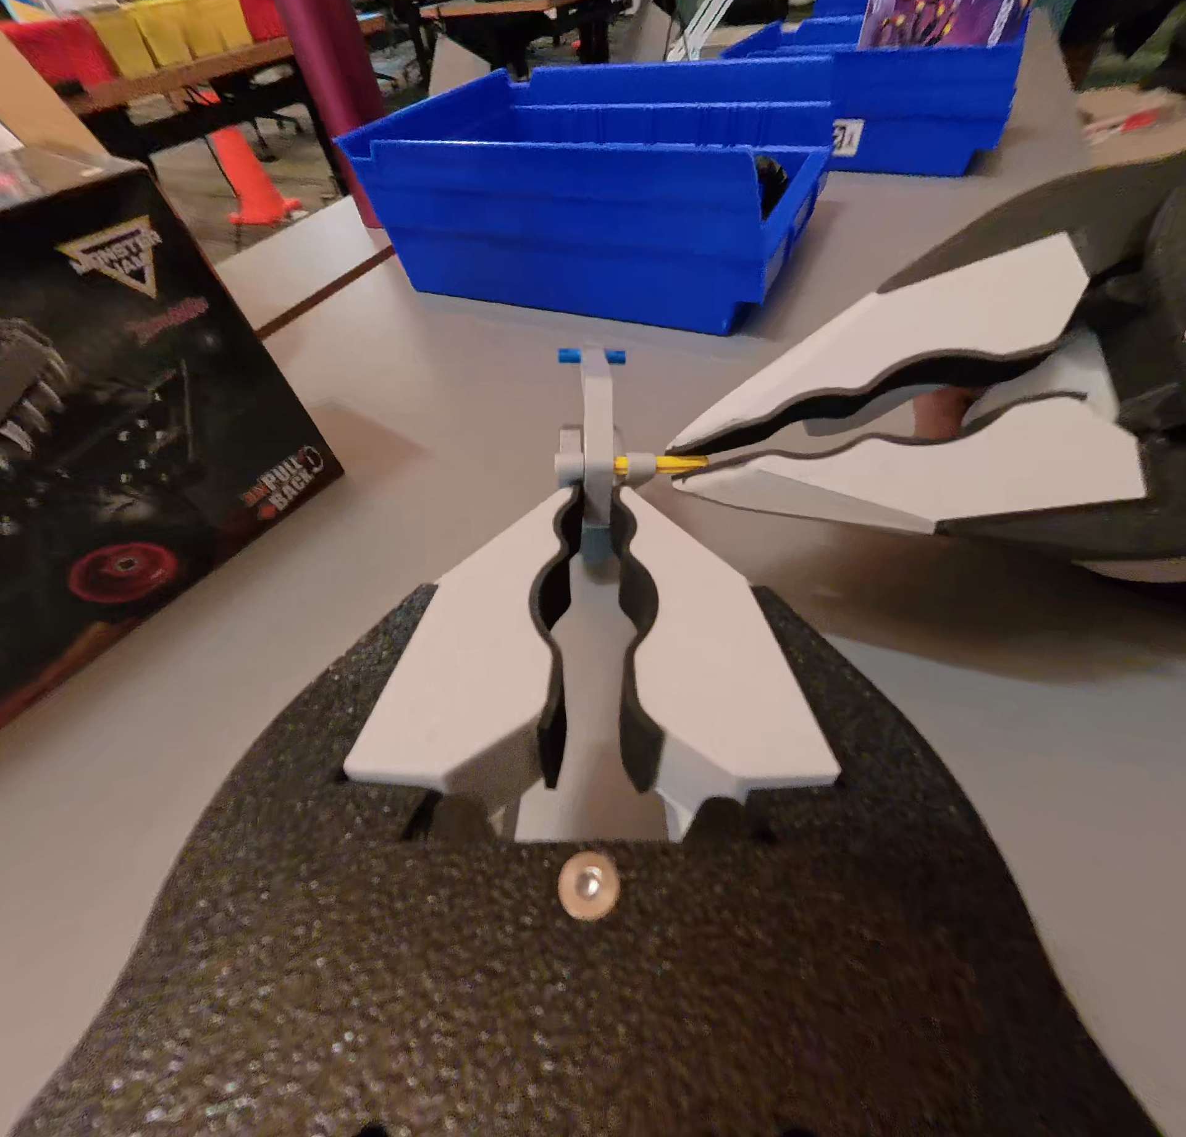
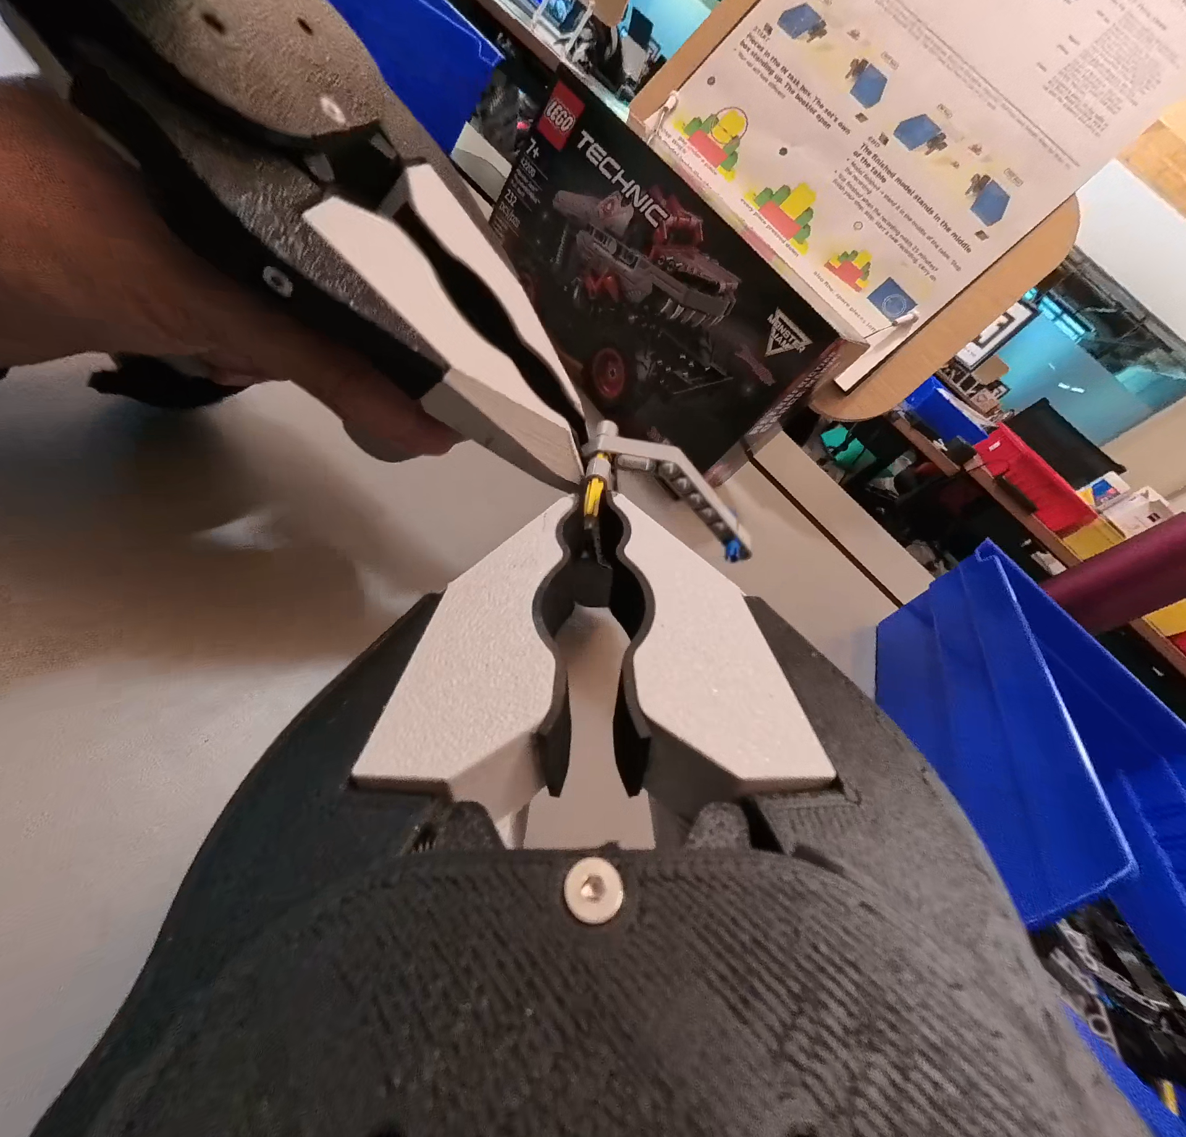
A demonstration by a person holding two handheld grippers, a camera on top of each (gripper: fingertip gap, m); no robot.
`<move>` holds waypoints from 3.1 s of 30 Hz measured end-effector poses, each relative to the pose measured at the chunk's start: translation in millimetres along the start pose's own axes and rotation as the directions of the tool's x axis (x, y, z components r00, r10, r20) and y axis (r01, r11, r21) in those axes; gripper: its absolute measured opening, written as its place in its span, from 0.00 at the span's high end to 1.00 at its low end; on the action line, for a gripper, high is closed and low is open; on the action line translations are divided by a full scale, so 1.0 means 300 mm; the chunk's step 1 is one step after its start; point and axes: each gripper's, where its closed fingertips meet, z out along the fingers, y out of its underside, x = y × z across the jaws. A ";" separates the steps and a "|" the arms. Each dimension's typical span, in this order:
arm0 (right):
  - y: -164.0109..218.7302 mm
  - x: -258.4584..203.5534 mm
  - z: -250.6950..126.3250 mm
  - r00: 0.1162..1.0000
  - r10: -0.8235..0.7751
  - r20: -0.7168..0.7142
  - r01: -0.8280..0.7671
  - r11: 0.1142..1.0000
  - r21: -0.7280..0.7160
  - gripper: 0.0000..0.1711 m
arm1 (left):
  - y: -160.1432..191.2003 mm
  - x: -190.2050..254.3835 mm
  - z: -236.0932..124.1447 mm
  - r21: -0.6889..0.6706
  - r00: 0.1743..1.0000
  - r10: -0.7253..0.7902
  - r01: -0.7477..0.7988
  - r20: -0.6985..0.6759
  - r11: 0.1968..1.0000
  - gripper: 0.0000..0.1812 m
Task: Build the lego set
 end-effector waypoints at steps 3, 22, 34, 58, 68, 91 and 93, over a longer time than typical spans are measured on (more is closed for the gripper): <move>-0.009 0.005 -0.004 0.998 0.069 0.008 -0.069 0.997 0.032 0.98 | -0.008 0.011 0.002 -0.003 0.997 0.062 -0.062 0.036 0.998 0.97; 0.028 0.037 -0.027 0.992 0.124 -0.037 -0.125 0.992 -0.022 0.98 | -0.035 -0.173 -0.107 0.108 0.980 -0.149 0.135 0.133 0.985 0.97; 0.030 0.024 -0.055 0.992 0.069 0.106 -0.077 0.995 0.071 0.98 | 0.081 -0.133 -0.060 -0.069 0.983 -0.177 0.181 0.050 0.981 0.97; -0.072 0.146 -0.212 0.831 0.396 0.391 -0.497 0.843 0.203 0.86 | -0.117 0.101 -0.132 0.321 0.940 0.278 -0.207 -0.196 0.924 0.97; -0.107 0.089 -0.247 0.866 0.241 0.437 -0.382 0.884 0.271 0.87 | -0.124 0.180 -0.160 0.370 0.872 0.407 -0.296 -0.270 0.881 0.97; -0.120 -0.038 -0.193 0.932 -0.035 0.360 -0.055 0.970 0.239 0.89 | -0.107 0.233 -0.136 0.243 0.790 0.593 -0.550 -0.160 0.799 0.96; -0.112 -0.051 -0.186 0.931 -0.060 0.360 -0.026 0.973 0.228 0.89 | -0.095 0.231 -0.136 0.225 0.794 0.578 -0.538 -0.189 0.812 0.97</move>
